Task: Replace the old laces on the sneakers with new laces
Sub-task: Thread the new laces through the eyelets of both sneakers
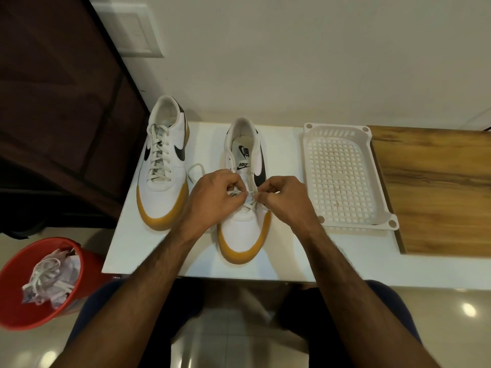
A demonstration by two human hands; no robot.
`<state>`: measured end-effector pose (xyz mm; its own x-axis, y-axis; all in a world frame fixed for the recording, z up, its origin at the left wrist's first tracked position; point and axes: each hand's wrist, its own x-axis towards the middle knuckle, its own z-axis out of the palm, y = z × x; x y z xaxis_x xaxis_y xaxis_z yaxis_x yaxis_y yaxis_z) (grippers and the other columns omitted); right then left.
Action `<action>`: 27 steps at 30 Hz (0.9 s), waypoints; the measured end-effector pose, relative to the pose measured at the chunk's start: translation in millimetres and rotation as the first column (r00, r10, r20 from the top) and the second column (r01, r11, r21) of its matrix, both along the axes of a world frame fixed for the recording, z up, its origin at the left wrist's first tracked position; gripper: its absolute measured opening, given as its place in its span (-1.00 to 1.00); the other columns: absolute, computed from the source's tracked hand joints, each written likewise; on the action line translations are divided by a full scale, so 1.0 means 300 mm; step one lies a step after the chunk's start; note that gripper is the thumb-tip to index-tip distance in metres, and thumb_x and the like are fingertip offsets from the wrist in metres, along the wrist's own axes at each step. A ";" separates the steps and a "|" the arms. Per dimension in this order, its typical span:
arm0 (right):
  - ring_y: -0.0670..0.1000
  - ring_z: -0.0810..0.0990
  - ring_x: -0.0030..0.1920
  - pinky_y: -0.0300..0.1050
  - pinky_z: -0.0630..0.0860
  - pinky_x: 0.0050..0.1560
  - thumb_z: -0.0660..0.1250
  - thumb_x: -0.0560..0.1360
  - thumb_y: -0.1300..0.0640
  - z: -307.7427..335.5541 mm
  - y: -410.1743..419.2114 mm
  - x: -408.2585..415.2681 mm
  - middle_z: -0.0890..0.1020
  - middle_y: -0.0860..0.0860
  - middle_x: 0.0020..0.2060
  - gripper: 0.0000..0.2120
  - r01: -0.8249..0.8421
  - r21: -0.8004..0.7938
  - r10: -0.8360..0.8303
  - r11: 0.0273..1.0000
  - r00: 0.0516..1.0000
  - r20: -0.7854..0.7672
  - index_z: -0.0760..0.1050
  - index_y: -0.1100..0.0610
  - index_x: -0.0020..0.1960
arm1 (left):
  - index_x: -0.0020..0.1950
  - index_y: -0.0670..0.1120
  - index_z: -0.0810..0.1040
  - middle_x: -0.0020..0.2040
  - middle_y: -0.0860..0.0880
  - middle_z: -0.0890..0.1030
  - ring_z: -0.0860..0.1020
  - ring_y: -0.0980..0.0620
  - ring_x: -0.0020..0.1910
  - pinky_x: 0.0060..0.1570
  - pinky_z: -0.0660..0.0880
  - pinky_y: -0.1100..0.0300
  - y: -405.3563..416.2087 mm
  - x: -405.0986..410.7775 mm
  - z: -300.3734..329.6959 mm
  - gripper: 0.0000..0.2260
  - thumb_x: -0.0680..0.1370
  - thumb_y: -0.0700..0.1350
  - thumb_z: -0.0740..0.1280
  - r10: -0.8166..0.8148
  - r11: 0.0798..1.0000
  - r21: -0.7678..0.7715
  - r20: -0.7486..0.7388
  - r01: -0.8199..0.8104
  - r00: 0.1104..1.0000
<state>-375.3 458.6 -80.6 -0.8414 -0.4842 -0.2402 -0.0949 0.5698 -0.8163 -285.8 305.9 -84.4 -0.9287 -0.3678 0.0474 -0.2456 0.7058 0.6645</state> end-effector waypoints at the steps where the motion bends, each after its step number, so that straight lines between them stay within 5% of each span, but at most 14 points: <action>1: -0.14 0.64 -0.19 -0.23 0.54 -0.13 0.50 0.44 0.15 -0.001 0.002 -0.001 0.67 -0.16 -0.28 -0.93 -0.003 -0.002 0.003 1.000 1.000 -0.004 0.67 -0.01 -0.17 | -0.12 -0.01 0.69 -0.22 0.16 0.54 0.50 0.16 -0.23 -0.21 0.38 0.27 0.001 -0.001 0.001 -0.97 0.46 -0.09 0.50 -0.006 1.000 -0.022 0.004 0.006 1.000; 8: -0.15 0.66 -0.17 -0.23 0.55 -0.09 0.55 0.43 0.02 -0.005 0.004 -0.004 0.70 -0.13 -0.25 -0.89 -0.041 -0.002 0.041 0.999 0.999 -0.032 0.71 0.05 -0.10 | -0.08 0.00 0.70 -0.28 0.23 0.43 0.44 0.22 -0.27 -0.26 0.24 0.37 0.011 -0.003 -0.006 -0.92 0.50 -0.02 0.48 0.020 0.998 -0.066 -0.019 -0.021 1.000; 14: -0.08 0.70 -0.18 -0.03 0.66 -0.01 0.53 0.49 0.06 -0.022 0.021 -0.024 0.73 -0.07 -0.26 -0.94 -0.021 -0.141 0.033 0.990 0.996 0.084 0.70 0.04 -0.10 | 0.00 0.01 0.73 -0.16 0.11 0.52 0.51 0.10 -0.13 -0.05 0.48 0.09 0.012 -0.008 -0.022 -0.90 0.52 -0.02 0.48 0.033 0.997 -0.063 -0.037 -0.035 0.999; 19: -0.15 0.65 -0.22 -0.29 0.51 -0.18 0.46 0.52 0.14 -0.020 -0.006 -0.013 0.70 -0.06 -0.25 -0.96 0.023 -0.135 -0.009 0.991 0.995 0.103 0.65 0.11 -0.09 | 0.08 0.04 0.66 -0.24 0.24 0.43 0.45 0.18 -0.22 0.01 0.50 -0.04 0.007 -0.004 -0.008 -0.87 0.53 -0.04 0.45 0.009 0.999 -0.037 -0.015 -0.009 1.000; 23: -0.01 0.72 -0.15 -0.17 0.62 -0.12 0.31 0.58 0.22 -0.005 0.000 -0.028 0.73 0.03 -0.18 -0.93 0.098 -0.172 -0.060 0.980 0.975 0.215 0.56 0.20 -0.04 | 0.30 0.08 0.50 -0.09 0.23 0.43 0.49 0.07 -0.03 0.01 0.33 0.01 -0.016 0.009 0.019 -0.69 0.57 -0.09 0.37 -0.105 0.968 -0.240 -0.104 0.077 0.989; 27: 0.18 0.74 -0.09 -0.04 0.66 -0.08 0.23 0.61 0.26 0.020 0.026 -0.050 0.74 0.16 -0.14 -0.94 0.184 -0.282 -0.068 0.942 0.925 0.375 0.47 0.24 0.01 | 0.34 0.17 0.53 0.18 0.09 0.47 0.35 0.07 0.10 -0.03 0.03 0.13 -0.034 0.004 0.001 -0.61 0.56 -0.15 0.29 -0.198 0.892 -0.416 -0.014 0.174 0.980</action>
